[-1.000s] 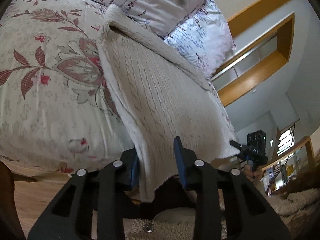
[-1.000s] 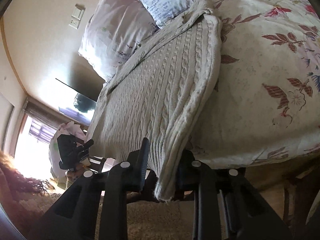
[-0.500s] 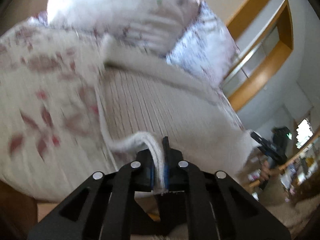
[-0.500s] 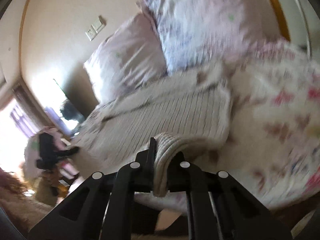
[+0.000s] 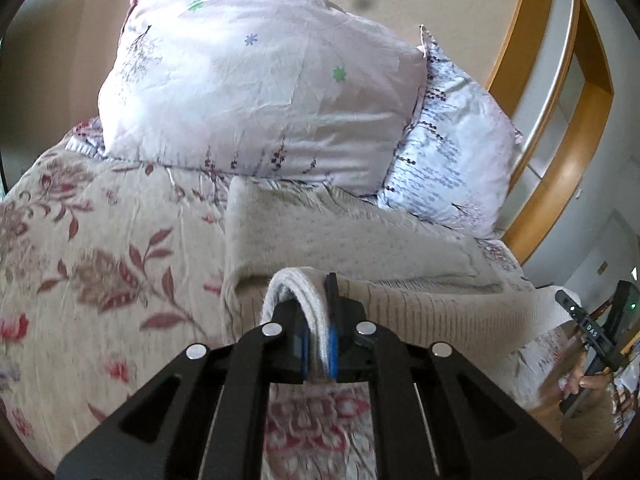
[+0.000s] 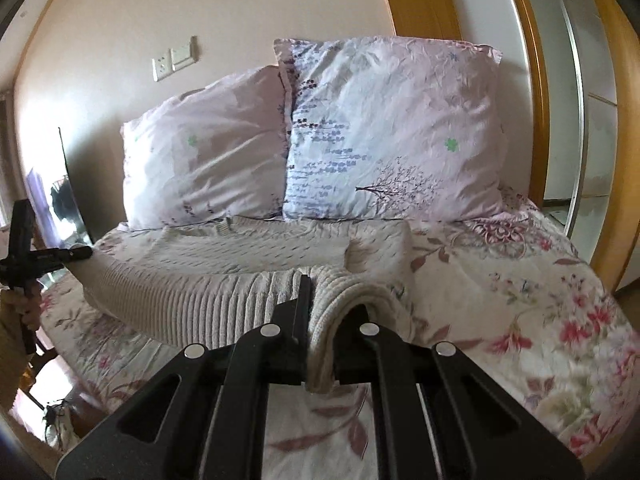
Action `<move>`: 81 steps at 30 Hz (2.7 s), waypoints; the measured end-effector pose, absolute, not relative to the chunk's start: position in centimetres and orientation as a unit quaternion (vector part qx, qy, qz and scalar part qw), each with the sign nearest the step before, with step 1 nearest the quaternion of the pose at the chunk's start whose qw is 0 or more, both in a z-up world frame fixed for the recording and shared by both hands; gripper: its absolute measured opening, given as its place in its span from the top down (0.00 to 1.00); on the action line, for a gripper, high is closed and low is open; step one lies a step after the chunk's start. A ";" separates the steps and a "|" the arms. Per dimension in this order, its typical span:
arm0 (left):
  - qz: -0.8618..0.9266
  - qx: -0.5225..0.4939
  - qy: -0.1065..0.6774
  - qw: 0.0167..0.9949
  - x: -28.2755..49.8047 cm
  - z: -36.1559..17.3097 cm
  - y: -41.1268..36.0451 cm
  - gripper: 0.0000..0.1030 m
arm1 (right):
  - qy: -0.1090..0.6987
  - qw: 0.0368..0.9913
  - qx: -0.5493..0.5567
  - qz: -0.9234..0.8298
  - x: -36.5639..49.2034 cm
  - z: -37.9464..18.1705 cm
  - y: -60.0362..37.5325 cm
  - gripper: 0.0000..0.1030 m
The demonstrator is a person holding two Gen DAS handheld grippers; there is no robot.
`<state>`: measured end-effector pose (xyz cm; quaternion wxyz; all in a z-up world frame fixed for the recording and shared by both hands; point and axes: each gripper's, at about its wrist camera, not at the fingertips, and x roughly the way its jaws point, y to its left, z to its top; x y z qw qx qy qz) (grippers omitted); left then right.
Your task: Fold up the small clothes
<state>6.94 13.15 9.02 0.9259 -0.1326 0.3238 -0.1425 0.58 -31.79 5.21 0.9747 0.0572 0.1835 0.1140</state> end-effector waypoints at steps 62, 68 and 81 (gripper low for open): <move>-0.090 -0.146 0.417 0.892 19.6 1.8 14.1 0.72 | 0.362 0.917 0.164 0.035 17.0 -0.4 -35.8 0.72; -0.090 -0.155 0.418 0.891 19.5 1.2 14.2 0.90 | 0.357 0.920 0.156 0.032 16.7 -0.7 -35.7 0.84; -0.124 -0.178 0.401 0.890 18.2 2.8 15.7 0.93 | 0.320 0.928 0.184 0.043 13.4 1.3 -36.2 0.90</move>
